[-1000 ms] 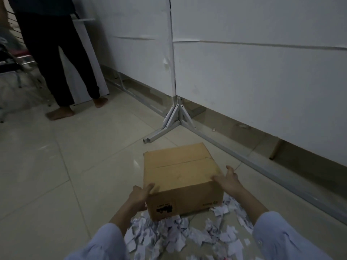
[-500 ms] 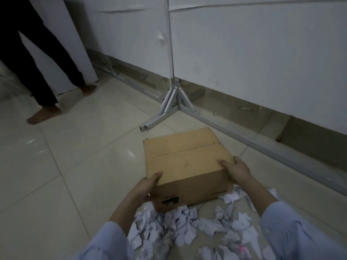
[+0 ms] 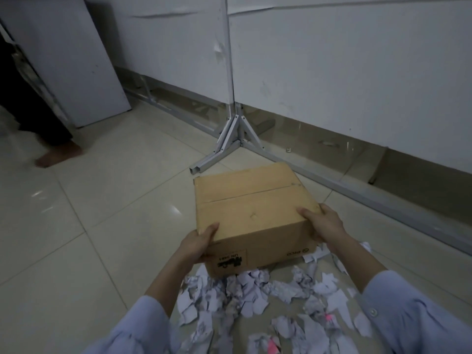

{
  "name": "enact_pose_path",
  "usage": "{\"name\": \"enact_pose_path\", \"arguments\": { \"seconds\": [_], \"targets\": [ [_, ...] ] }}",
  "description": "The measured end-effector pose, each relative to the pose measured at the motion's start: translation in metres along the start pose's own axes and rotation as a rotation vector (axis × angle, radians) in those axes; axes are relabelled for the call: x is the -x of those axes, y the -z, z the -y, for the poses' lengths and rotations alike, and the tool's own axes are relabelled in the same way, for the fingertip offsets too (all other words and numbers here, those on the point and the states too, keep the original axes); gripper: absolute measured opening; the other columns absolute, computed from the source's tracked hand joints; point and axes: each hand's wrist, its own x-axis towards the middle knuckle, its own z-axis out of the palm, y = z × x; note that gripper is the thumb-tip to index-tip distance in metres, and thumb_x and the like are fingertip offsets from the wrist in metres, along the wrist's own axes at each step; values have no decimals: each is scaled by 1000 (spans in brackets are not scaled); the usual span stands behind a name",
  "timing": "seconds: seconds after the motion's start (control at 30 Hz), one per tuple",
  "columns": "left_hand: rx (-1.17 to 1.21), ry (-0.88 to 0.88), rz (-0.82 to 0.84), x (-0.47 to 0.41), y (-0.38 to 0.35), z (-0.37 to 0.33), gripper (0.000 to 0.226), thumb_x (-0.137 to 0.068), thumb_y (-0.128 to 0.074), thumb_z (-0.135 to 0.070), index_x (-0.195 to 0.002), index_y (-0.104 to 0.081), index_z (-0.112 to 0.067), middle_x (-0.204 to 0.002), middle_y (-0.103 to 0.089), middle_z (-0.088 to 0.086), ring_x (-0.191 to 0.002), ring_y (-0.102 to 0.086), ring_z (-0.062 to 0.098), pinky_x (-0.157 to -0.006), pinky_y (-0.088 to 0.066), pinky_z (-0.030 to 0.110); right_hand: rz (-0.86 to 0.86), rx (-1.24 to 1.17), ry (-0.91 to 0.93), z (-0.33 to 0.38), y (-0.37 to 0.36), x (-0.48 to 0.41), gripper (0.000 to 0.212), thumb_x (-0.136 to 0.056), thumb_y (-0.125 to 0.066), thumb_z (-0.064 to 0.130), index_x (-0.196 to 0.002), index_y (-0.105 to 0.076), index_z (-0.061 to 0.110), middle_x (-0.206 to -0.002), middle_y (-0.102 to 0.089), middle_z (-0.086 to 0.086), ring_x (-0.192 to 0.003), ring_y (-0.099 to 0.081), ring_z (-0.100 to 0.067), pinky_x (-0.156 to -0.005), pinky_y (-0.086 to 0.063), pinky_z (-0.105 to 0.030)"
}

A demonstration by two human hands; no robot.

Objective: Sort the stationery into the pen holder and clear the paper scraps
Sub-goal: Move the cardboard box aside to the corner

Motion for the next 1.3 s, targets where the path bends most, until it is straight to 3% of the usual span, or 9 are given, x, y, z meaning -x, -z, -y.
{"name": "enact_pose_path", "arguments": {
  "seconds": [0.2, 0.47, 0.63, 0.8, 1.17, 1.3],
  "targets": [
    [5, -46, -30, 1, 2, -1, 70, -80, -59, -61, -127, -47, -11, -115, -58, 11, -97, -61, 28, -70, -59, 36, -23, -48, 28, 0, 1, 3, 60, -79, -71, 48, -128, -54, 17, -108, -56, -2, -96, -54, -24, -88, -53, -46],
    [20, -111, -30, 25, 6, -11, 64, -80, -58, -61, -124, -50, -14, -113, -61, 8, -93, -63, 22, -64, -58, 32, -68, -177, 33, 4, 16, 25, 58, -73, -74, 49, -123, -58, 24, -117, -62, 2, -99, -59, -19, -89, -54, -47],
    [-14, -79, -57, 77, 29, -24, 64, -76, -59, -64, -121, -51, -19, -110, -62, 5, -93, -65, 22, -74, -59, 38, -39, -231, -29, 21, 28, 70, 60, -72, -75, 50, -122, -57, 23, -117, -63, 2, -106, -60, -23, -90, -53, -49],
    [-21, -60, -54, 115, 60, -51, 61, -76, -61, -63, -119, -52, -20, -113, -62, 4, -96, -64, 22, -74, -59, 38, -17, -255, -67, 52, 32, 108, 47, -73, -75, 48, -112, -56, 30, -119, -62, 0, -108, -59, -24, -92, -52, -48],
    [-39, 38, 0, 176, 115, -130, 61, -78, -61, -60, -123, -52, -18, -114, -62, 5, -99, -63, 22, -78, -59, 41, 4, -273, -182, 146, 56, 166, 58, -75, -76, 43, -125, -57, 20, -117, -63, 0, -105, -62, -22, -91, -53, -48],
    [-35, 66, 9, 195, 136, -153, 56, -77, -61, -60, -118, -54, -22, -107, -64, 1, -93, -65, 18, -74, -60, 37, 29, -268, -208, 177, 59, 180, 42, -77, -75, 41, -112, -55, 28, -104, -62, 6, -103, -61, -23, -91, -53, -49]
  ]
}}
